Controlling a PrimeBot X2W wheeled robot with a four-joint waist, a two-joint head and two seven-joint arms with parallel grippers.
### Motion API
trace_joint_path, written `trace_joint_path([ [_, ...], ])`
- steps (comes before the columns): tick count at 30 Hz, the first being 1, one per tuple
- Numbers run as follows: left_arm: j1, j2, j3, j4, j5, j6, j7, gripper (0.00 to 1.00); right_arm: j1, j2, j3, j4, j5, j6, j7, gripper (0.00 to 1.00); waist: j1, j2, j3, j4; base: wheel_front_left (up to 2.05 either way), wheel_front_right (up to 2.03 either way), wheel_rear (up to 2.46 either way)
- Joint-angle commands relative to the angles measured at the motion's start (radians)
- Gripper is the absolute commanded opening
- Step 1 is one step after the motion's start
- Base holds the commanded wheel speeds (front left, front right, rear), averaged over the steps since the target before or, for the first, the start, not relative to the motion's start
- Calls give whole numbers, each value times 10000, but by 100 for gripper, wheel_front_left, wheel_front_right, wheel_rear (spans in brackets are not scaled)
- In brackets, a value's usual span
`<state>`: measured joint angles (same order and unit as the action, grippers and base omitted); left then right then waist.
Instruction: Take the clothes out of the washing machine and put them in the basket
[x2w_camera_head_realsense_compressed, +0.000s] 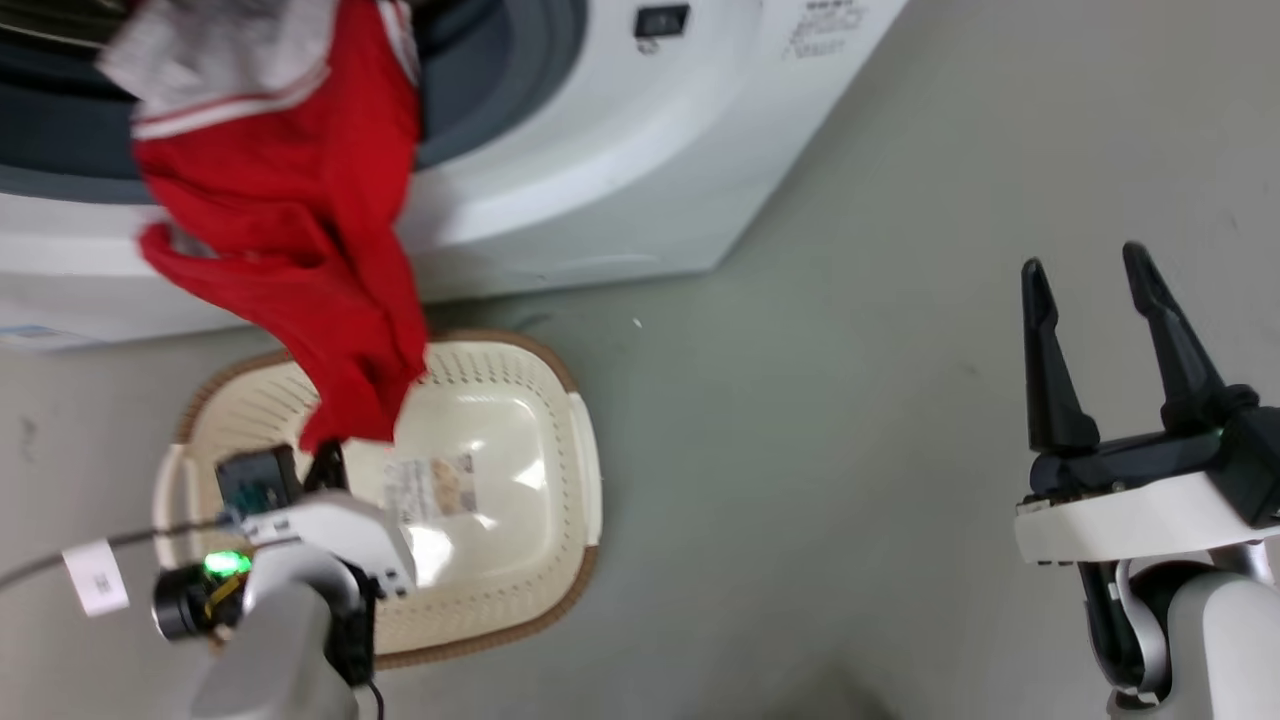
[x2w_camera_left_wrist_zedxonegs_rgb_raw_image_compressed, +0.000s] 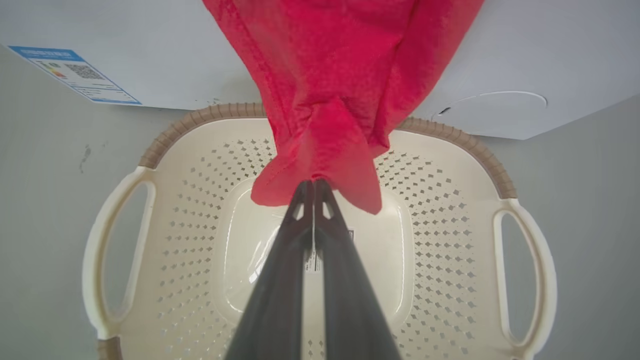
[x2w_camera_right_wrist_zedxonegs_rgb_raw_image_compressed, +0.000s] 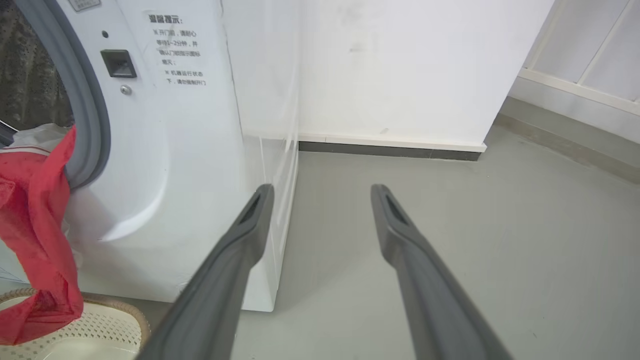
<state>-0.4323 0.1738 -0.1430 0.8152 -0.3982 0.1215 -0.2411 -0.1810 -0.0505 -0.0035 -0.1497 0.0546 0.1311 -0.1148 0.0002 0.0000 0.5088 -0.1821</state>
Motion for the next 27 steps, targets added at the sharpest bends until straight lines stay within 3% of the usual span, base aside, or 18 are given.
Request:
trace_joint_path([
  [1,-517,166,66,468,70,-48,-84,0,-230,6,36,-36,67,-7,-132,100,-2,0,887,-646,0,0,0],
  [13,-3073,1273,352,3106,2,-243,-190,0,-674,3,342,123,435,-8,-732,100,-2,0,2094,-1599,0,0,0],
  [21,-3694,1452,387,3958,-111,-241,-218,2,-655,4,398,411,512,-7,-929,100,-2,0,2034,-1748,0,0,0],
  [23,-3622,1245,408,4038,-196,-242,-233,40,-688,4,369,503,518,-7,-947,100,-2,0,1878,-1705,0,0,0],
  [24,-3528,1244,426,4077,-207,-271,-235,76,-702,3,367,534,524,-8,-963,100,-2,0,1790,-1677,0,0,0],
  [25,-3447,1297,469,4114,-268,-327,-241,100,-716,3,378,574,531,-7,-970,100,-2,0,1713,-1657,0,0,0],
  [27,-3227,1297,532,4111,-309,-379,-251,100,-719,4,414,641,535,-7,-992,100,-2,0,1473,-1600,0,0,0],
])
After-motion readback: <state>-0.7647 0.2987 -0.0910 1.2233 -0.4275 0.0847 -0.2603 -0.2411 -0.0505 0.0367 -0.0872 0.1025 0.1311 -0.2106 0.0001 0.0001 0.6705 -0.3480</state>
